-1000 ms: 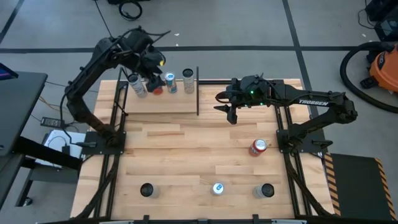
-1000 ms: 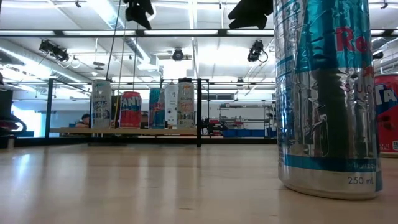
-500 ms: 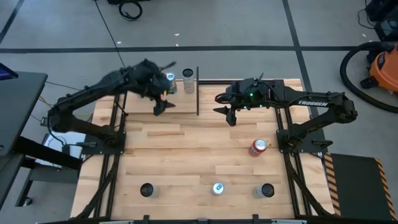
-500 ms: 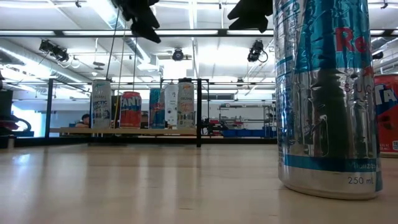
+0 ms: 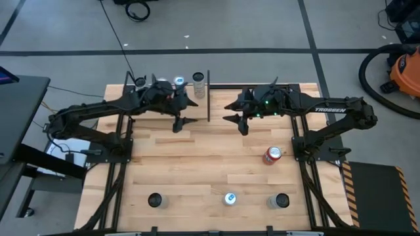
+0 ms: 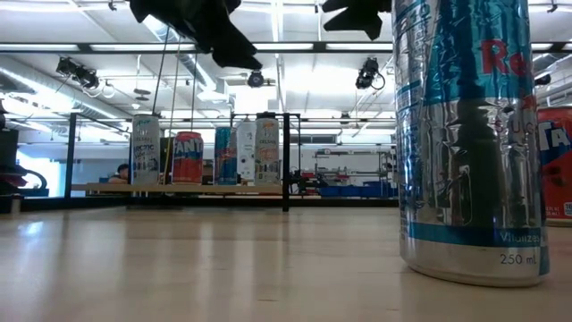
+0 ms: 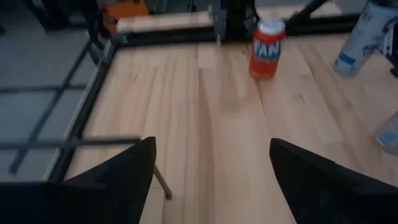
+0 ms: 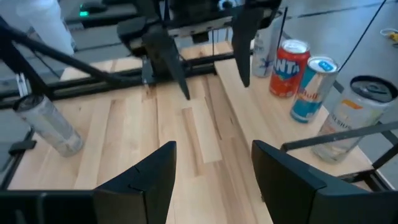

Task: Place canned beverage on shelf
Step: Put the white blue soda can aligned with the other white blue soda can on the shelf

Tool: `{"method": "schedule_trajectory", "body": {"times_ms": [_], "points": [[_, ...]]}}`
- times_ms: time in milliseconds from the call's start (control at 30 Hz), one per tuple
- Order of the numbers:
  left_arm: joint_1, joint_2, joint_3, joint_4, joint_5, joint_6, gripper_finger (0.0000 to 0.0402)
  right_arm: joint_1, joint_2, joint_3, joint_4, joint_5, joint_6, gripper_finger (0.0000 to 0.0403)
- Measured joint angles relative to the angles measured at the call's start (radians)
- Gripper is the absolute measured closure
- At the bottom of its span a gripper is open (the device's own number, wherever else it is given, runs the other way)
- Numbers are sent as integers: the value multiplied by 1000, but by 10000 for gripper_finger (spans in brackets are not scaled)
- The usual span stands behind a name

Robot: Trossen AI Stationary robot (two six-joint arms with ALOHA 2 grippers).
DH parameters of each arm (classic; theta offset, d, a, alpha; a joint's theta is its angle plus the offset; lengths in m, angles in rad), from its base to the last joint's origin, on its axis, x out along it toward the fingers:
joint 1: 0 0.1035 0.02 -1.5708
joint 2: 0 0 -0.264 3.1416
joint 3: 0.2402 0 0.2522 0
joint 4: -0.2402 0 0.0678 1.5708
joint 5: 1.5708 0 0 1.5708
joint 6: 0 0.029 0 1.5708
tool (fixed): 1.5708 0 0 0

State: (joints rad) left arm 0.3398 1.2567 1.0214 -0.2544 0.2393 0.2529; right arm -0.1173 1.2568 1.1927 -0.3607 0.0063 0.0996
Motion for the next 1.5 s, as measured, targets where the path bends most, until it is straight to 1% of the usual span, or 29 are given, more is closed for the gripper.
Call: {"method": "schedule_trajectory", "body": {"times_ms": [100,200,333,400,567,700,800,900,967,1100,1333,1500], "points": [[-4,0,-23,46,1,3,86,-1,0,0,50,0,5,186],[-8,0,-67,113,1,3,86,0,0,0,116,-13,59,186],[-15,0,-160,219,1,-3,86,-1,0,0,144,-57,130,186],[-18,0,-183,278,1,-4,86,0,0,0,163,-80,156,186],[-20,0,-176,344,2,-46,86,-16,0,0,254,-156,253,186],[-24,-1,-169,335,1,-116,86,-23,0,0,390,-160,293,186],[-34,-1,-171,315,1,-136,86,-23,0,0,457,-153,288,186],[-49,-1,-171,318,1,-112,86,-23,0,0,488,-163,242,186],[-61,-1,-171,319,2,-99,86,-23,0,0,488,-171,237,186],[-86,-1,-171,323,1,-85,86,-23,0,0,481,-244,207,186],[-109,-1,-171,345,1,-84,86,-22,0,0,469,-256,195,184],[-108,-1,-171,336,1,-83,86,-13,0,0,467,-284,164,169]]}}
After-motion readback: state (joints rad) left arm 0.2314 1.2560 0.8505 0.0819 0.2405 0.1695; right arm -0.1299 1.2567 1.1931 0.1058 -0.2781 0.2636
